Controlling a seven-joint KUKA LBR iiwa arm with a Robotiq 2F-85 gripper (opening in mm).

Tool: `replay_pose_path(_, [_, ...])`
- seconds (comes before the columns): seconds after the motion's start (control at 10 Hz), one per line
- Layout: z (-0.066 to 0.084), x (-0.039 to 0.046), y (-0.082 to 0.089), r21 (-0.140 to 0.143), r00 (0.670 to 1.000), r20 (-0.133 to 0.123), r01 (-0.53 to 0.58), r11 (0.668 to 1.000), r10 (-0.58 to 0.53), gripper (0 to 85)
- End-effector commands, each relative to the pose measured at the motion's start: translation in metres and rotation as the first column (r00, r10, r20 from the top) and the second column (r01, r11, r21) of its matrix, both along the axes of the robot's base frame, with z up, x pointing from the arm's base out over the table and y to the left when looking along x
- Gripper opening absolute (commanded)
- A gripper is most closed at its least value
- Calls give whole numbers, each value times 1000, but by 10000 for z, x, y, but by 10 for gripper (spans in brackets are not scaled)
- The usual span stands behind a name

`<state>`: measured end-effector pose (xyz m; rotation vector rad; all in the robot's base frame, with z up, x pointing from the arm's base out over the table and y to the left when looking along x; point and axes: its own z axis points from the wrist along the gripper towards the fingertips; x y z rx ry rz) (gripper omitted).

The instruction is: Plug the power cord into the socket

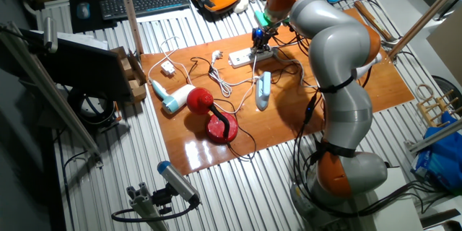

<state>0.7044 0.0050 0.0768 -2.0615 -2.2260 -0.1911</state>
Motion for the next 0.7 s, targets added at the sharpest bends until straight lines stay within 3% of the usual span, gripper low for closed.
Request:
replay_pose_path(0.0, [2,0,-3,0,1000,0,0,1000,0,0])
replay_pose_path(0.6, [11,-5,-4,-10,1000,2,-11,1000,11,0])
